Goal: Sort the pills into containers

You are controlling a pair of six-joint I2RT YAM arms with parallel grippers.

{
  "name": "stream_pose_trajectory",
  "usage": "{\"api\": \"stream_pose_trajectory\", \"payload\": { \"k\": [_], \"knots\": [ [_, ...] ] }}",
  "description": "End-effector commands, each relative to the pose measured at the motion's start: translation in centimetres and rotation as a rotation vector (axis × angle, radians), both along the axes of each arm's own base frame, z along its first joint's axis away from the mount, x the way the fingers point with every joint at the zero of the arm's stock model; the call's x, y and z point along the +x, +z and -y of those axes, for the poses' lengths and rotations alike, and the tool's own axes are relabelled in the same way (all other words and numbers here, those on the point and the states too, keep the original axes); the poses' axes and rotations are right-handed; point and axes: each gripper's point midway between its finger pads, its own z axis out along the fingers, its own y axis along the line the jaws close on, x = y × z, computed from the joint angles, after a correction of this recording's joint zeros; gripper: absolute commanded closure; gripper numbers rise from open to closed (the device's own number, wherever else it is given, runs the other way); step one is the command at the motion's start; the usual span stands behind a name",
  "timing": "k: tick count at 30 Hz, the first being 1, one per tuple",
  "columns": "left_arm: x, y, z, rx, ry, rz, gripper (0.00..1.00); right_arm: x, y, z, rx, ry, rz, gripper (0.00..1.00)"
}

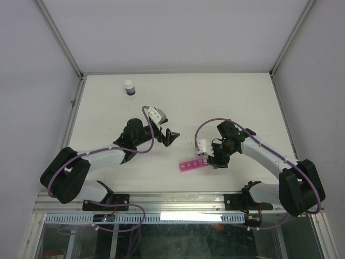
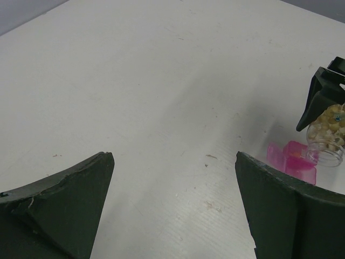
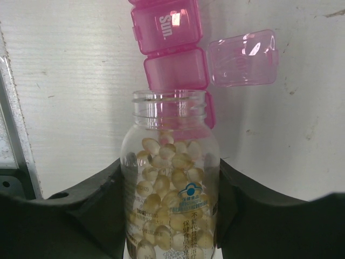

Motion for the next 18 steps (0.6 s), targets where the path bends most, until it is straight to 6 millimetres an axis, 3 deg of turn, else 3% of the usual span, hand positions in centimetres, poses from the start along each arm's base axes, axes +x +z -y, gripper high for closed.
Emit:
{"api": "stream_pose_trajectory", "payload": {
  "k": [1, 3, 5, 7, 10, 12, 14, 17, 18],
  "knots": [
    [0.0, 2.5, 1.1, -0.033, -0.047, 0.069, 0.01, 0.9, 0.1, -0.3, -0.015, -0.021, 0.019, 1.00],
    [0.0, 2.5, 1.1, -0.033, -0.047, 0.069, 0.01, 0.4, 0.3, -0.5, 0.000, -0.007, 0.003, 1.00],
    [-0.1, 2.5, 1.1, -0.033, -0.048, 0.071, 0.01, 1.6, 0.0, -0.2, -0.029, -0.046, 0.049, 1.00],
    [-0.1, 2.6, 1.1, -0.034, -0.049, 0.072, 0.01, 0.7, 0.3, -0.6, -0.012, -0.022, 0.001, 1.00],
    [-0.1, 2.6, 1.1, -0.034, -0.049, 0.071, 0.01, 1.7, 0.0, -0.1, -0.038, -0.062, 0.044, 1.00],
    [-0.1, 2.6, 1.1, -0.034, -0.051, 0.071, 0.01, 0.9, 0.3, -0.7, -0.009, -0.034, 0.003, 1.00],
    [-0.1, 2.6, 1.2, -0.034, -0.052, 0.072, 0.01, 1.7, 0.1, -0.4, -0.024, -0.061, 0.048, 1.00],
    [-0.1, 2.5, 1.2, -0.033, -0.052, 0.072, 0.01, 0.2, 0.6, -1.2, 0.014, -0.005, -0.018, 1.00],
    [-0.1, 2.6, 1.2, -0.034, -0.054, 0.073, 0.01, 0.7, 0.5, -1.0, 0.005, -0.024, 0.006, 1.00]
  ]
}}
